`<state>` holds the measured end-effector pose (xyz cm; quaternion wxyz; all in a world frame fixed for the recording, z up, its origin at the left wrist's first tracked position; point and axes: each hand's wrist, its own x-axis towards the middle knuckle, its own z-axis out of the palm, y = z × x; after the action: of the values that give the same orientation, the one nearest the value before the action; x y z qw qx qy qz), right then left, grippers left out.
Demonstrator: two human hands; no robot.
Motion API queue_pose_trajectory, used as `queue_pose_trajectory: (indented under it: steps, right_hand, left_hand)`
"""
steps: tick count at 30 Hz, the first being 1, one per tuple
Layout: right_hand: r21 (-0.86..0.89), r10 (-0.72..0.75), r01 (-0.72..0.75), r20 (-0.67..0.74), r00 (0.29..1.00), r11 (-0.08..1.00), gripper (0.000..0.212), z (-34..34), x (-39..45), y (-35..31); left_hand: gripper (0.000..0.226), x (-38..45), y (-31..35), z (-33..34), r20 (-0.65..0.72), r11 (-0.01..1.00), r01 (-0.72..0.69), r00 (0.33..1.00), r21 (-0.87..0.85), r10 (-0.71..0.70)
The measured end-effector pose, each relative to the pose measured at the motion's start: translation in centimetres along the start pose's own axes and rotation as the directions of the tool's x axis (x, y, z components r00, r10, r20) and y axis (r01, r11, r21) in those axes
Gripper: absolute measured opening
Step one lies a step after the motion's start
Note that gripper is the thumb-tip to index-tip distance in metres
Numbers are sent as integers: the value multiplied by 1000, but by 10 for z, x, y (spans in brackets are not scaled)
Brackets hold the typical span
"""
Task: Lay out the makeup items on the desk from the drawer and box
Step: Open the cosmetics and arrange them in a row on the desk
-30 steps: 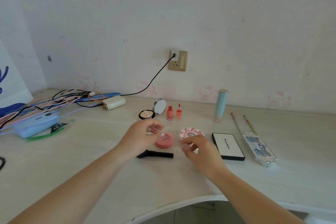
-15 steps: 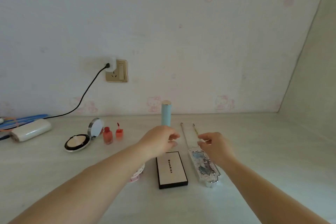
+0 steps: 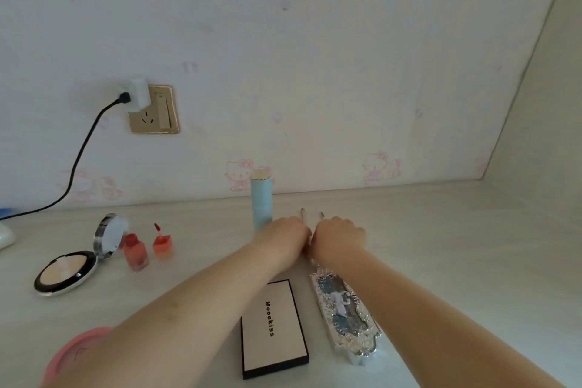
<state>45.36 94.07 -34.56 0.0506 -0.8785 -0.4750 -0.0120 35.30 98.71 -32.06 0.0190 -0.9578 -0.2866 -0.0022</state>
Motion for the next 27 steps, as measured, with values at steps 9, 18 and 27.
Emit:
queue_pose_trajectory:
  steps: [9,18,27]
  right_hand:
    - [-208,6,22,137,991,978,39,-14,10,-11]
    - [23,18,-21,132,991,1000,31,-20,7,-3]
    - [426,-23,24,-7,1000,905,11,-43,-40,32]
  left_hand:
    - [27,3,5,11,-22,972,92,995,-215,-99]
    - [41,14,-3,16,-57,730,168,960,-663,-273]
    - [30,-2,22,-18,-180,243,-80,888,-967,-422]
